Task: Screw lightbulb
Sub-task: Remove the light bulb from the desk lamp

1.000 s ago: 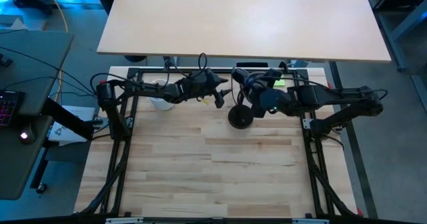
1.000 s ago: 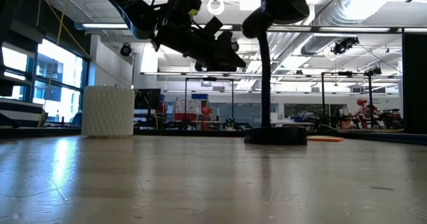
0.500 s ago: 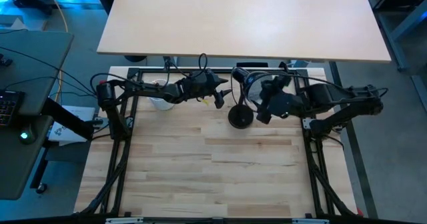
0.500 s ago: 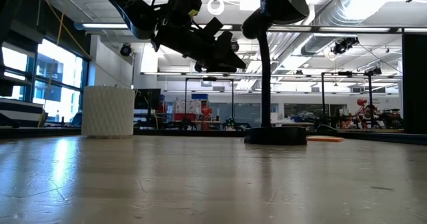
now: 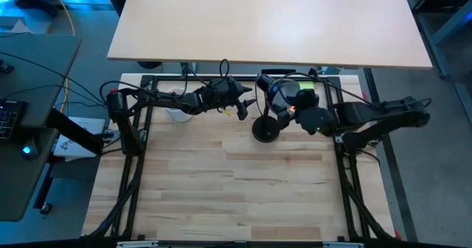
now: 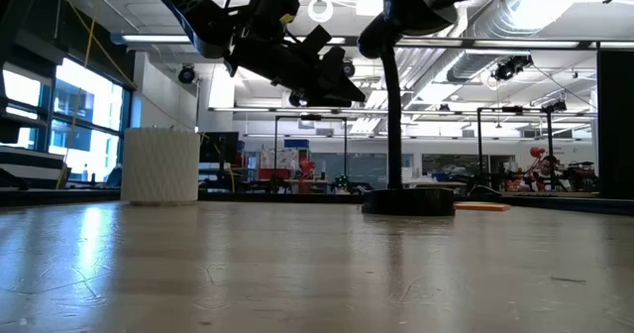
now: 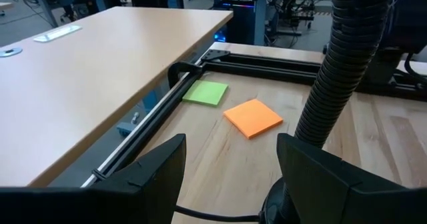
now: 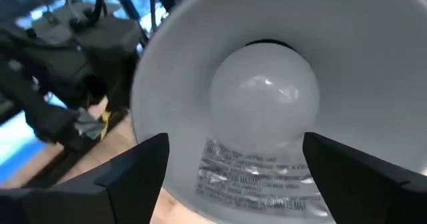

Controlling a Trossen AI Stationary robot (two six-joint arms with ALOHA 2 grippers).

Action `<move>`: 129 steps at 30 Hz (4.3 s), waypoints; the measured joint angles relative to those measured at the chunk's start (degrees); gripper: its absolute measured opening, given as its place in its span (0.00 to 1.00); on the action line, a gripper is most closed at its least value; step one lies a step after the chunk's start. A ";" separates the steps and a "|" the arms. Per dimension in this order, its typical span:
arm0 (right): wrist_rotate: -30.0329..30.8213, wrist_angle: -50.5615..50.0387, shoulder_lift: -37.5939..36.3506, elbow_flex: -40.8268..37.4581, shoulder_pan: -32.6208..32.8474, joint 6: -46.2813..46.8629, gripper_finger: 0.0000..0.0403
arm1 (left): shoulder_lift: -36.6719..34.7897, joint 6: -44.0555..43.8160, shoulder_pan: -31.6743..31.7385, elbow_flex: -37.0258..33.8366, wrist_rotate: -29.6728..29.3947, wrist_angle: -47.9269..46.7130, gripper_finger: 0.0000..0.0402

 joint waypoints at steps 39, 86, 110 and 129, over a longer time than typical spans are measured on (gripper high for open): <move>6.08 -2.58 -0.31 -0.91 -6.40 -116.70 0.61 | 0.00 -0.30 -0.70 0.00 0.02 0.35 0.57; 4.83 -15.40 0.48 3.66 0.38 8.38 0.77 | 0.02 -0.17 -0.85 0.00 0.00 0.42 0.57; -3.84 -3.90 1.25 3.66 -9.99 -18.44 0.77 | 0.02 0.23 -0.87 0.00 0.04 0.38 0.57; 7.85 -7.51 1.95 3.66 -7.17 -120.35 0.77 | 0.02 -0.84 -0.87 0.00 0.02 0.37 0.57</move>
